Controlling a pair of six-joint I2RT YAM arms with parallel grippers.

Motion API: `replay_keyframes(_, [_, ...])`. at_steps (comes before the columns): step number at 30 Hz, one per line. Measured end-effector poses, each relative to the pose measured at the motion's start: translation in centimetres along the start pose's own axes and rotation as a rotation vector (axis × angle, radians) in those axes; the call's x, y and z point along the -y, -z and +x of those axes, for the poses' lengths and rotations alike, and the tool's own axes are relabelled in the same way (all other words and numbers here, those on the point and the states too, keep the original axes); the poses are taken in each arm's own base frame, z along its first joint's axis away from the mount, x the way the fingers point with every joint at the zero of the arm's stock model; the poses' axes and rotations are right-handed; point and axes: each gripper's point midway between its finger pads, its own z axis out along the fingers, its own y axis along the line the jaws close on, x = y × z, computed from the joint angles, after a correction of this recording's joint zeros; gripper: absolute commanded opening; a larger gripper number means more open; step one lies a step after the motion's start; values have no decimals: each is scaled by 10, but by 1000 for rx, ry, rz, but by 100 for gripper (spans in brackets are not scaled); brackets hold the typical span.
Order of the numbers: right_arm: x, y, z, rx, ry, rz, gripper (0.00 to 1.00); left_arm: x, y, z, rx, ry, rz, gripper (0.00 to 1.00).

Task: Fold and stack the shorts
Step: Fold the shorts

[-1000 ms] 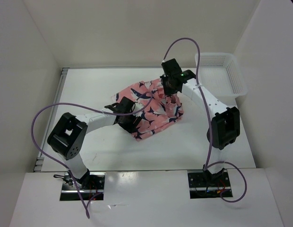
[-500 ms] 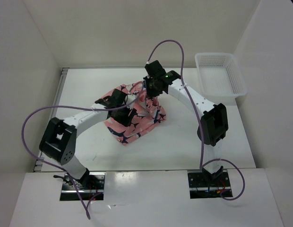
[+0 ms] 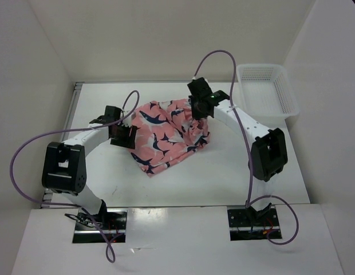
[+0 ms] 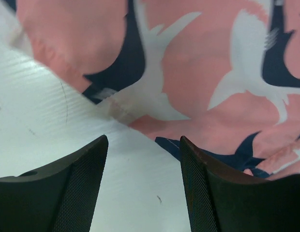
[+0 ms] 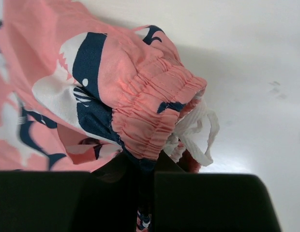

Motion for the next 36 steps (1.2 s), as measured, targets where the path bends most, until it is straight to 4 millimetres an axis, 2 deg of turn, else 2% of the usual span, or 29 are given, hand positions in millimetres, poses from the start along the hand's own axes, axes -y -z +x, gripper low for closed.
replay_keyframes(4, [51,13,12,-3,-20,98,0,-2,-17,-1,-29,3,4,69])
replay_keyframes(7, [85,24,3,29,-45,157,0,-1,-29,-9,-37,-5,10,71])
replay_keyframes(10, [112,30,-9,63,-57,205,0,15,-39,-26,-25,-44,46,71])
replay_keyframes(12, [116,31,-12,68,-54,206,0,35,-46,-39,-12,-86,85,71])
replay_keyframes(17, [101,30,-27,84,-71,146,0,86,-65,-57,-5,-175,202,71])
replay_keyframes(19, [94,29,-38,102,-93,123,0,95,-71,-66,1,-187,233,71])
replay_keyframes(23, [80,20,-55,114,-125,82,0,97,-81,-85,32,-188,248,65])
replay_keyframes(28, [47,3,-69,115,-148,32,0,96,-87,-94,48,-189,246,56])
replay_keyframes(32, [9,0,-75,118,-156,-39,0,95,-90,-97,55,-192,241,52])
replay_keyframes(36, [-41,7,-69,106,-144,-138,0,96,-92,-102,64,-194,241,50])
